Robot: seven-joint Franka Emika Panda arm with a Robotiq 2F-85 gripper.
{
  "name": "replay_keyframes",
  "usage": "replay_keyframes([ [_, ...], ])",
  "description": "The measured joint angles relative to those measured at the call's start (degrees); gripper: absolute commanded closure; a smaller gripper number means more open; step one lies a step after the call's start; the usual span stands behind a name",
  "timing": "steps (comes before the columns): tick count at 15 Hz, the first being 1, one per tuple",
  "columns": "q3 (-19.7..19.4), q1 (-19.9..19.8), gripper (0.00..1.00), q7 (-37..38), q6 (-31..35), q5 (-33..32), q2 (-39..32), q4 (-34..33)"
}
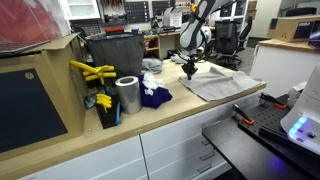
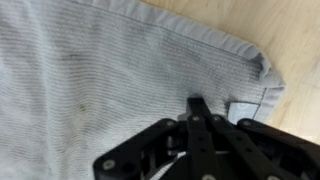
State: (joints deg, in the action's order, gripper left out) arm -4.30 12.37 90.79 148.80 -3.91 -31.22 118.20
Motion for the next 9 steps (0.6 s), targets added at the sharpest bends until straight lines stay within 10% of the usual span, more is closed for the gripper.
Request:
replay_keyframes([
  [9,-0.6,4.3,1.0,0.0,1.4,-0.4,-3.5,-5.4],
])
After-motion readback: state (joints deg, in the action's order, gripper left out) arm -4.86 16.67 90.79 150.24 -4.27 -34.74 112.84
